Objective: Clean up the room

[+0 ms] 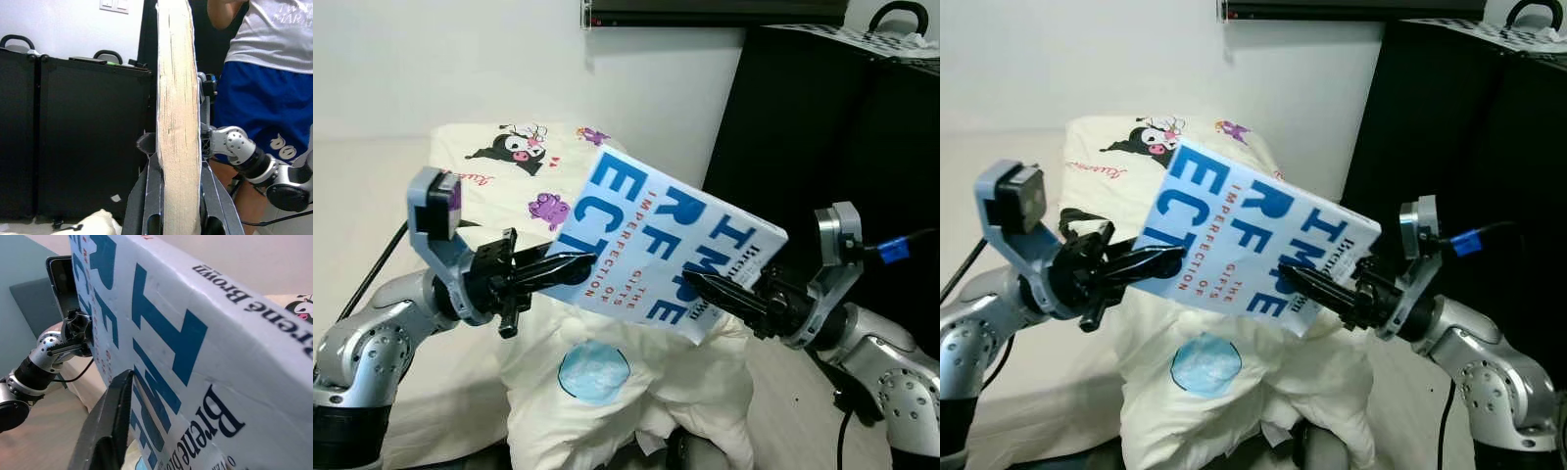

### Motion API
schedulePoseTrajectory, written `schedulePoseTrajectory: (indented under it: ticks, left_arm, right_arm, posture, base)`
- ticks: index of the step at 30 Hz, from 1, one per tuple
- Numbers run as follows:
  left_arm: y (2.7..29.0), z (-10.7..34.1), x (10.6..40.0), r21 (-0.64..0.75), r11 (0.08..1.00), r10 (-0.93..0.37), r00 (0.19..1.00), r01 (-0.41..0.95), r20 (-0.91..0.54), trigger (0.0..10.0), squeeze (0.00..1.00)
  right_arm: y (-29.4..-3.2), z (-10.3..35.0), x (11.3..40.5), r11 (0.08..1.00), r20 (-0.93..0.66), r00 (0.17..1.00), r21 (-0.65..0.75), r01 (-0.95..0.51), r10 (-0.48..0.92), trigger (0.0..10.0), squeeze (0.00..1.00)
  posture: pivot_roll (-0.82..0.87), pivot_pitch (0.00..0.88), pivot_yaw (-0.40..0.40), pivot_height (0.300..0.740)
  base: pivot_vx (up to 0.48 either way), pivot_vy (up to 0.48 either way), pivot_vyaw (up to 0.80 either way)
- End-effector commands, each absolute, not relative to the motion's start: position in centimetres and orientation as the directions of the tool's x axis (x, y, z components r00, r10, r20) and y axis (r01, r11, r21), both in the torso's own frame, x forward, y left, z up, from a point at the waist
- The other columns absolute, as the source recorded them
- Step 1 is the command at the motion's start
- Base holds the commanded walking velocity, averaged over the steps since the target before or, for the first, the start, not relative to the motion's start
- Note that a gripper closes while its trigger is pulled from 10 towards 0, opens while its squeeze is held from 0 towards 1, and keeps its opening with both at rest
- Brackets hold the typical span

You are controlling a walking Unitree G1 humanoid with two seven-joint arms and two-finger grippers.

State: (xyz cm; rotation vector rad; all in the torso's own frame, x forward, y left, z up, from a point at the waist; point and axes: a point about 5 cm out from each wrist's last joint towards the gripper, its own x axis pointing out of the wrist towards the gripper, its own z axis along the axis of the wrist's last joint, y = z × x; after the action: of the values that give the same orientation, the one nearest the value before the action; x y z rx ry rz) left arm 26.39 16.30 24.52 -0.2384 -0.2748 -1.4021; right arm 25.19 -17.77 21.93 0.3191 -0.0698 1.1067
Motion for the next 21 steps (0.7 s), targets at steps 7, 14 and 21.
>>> schedulePoseTrajectory:
  ticks: [7, 14, 21]
  left_arm:
    - [17.9, 25.8, 29.4, 0.025, 0.445, -0.831, 0.403, 0.895, 0.383, 10.0, 0.0]
    - [17.6, 25.3, 29.8, -0.013, 0.505, -0.789, 0.468, 0.863, 0.398, 10.0, 0.87]
    - [17.0, 23.6, 29.1, -0.057, 0.493, -0.788, 0.474, 0.868, 0.393, 10.0, 1.0]
  right_arm:
    - [-17.9, 22.7, 25.3, 0.432, 0.261, 0.476, 0.208, -0.877, 0.84, 0.0, 0.0]
    - [-17.9, 22.9, 26.2, 0.48, 0.285, 0.526, 0.219, -0.849, 0.801, 0.0, 0.0]
    - [-19.3, 23.6, 27.7, 0.575, 0.331, 0.623, 0.24, -0.782, 0.709, 0.0, 0.0]
  posture:
    - [-0.02, 0.013, -0.074, 0.477]
    - [-0.02, 0.01, -0.084, 0.477]
    - [-0.01, 0.002, -0.092, 0.477]
  base:
    - [0.0, 0.0, 0.0]
    - [0.0, 0.0, 0.0]
    - [0.0, 0.0, 0.0]
